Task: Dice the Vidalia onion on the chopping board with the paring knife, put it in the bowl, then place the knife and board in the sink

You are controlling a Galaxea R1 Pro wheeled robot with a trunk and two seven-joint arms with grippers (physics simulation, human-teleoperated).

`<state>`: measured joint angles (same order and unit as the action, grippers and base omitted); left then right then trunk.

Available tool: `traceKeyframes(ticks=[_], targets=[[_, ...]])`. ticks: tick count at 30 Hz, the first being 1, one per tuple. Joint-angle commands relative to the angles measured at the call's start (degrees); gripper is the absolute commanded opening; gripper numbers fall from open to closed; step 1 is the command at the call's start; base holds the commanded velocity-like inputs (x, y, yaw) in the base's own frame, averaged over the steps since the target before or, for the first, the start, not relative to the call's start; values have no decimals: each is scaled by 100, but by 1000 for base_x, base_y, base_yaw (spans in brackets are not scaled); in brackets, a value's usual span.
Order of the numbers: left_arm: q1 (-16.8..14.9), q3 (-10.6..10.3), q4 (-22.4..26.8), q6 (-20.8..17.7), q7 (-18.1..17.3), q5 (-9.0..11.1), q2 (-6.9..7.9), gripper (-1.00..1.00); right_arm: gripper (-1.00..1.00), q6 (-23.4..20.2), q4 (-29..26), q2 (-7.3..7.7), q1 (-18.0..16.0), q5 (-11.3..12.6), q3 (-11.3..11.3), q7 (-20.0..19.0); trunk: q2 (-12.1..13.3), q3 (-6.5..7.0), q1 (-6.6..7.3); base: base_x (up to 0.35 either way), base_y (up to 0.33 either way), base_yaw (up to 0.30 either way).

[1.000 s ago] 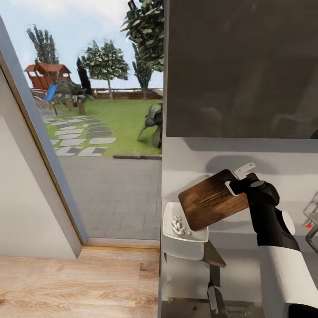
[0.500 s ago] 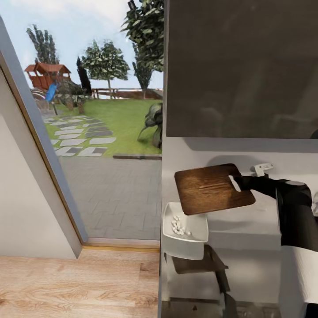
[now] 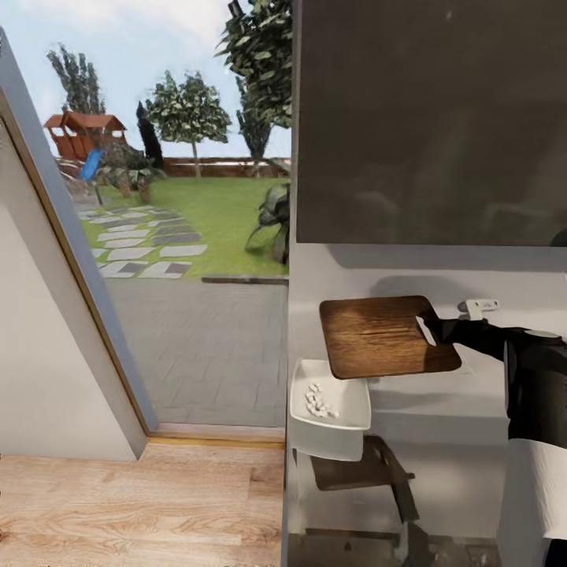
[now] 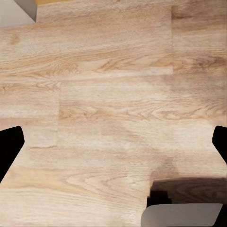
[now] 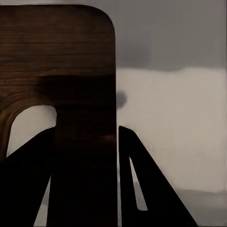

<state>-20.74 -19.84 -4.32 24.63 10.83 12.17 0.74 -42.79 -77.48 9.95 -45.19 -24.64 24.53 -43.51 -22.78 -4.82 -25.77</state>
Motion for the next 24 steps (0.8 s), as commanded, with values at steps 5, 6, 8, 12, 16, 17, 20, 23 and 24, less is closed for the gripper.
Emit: traceKeyframes(ticks=[5, 6, 8, 12, 16, 17, 20, 23, 24], targets=[[-9, -47, -21, 33, 7, 40, -4, 100, -100, -11, 4, -9, -8, -50, 8, -59, -14, -13, -2, -263, 0, 0], [-9, -47, -21, 33, 7, 40, -4, 100, -100, -11, 4, -10, -8, -50, 8, -57, -14, -13, -2, -322, 0, 0], [-9, -47, -21, 32, 7, 40, -4, 100, -100, -10, 5, -10, -8, -49, 8, -55, -14, -13, -2, -329, 0, 0], [-9, -47, -21, 33, 7, 40, -4, 100, -100, -2, 5, -14, -8, -49, 8, -53, -14, -13, -2, -335, 0, 0], [-9, -47, -22, 33, 7, 40, -4, 100, -100, 6, 5, -19, -8, -49, 8, -48, -14, -13, -2, -338, 0, 0], [-9, -47, -21, 33, 7, 40, -4, 100, -100, 7, 7, -19, -8, -51, 8, -47, -14, -13, -2, -338, 0, 0], [-9, -47, -19, 33, 7, 40, -4, 100, -100, 7, 18, -19, -8, -56, 6, -44, -14, -13, -2, -338, 0, 0], [-9, -47, -19, 33, 7, 40, -4, 100, -100, 7, 21, -20, -8, -57, 7, -44, -14, -13, -2, -338, 0, 0], [-9, -47, -20, 33, 7, 40, -4, 100, -100, 7, 22, -20, -8, -58, 7, -44, -14, -13, -2, -338, 0, 0]])
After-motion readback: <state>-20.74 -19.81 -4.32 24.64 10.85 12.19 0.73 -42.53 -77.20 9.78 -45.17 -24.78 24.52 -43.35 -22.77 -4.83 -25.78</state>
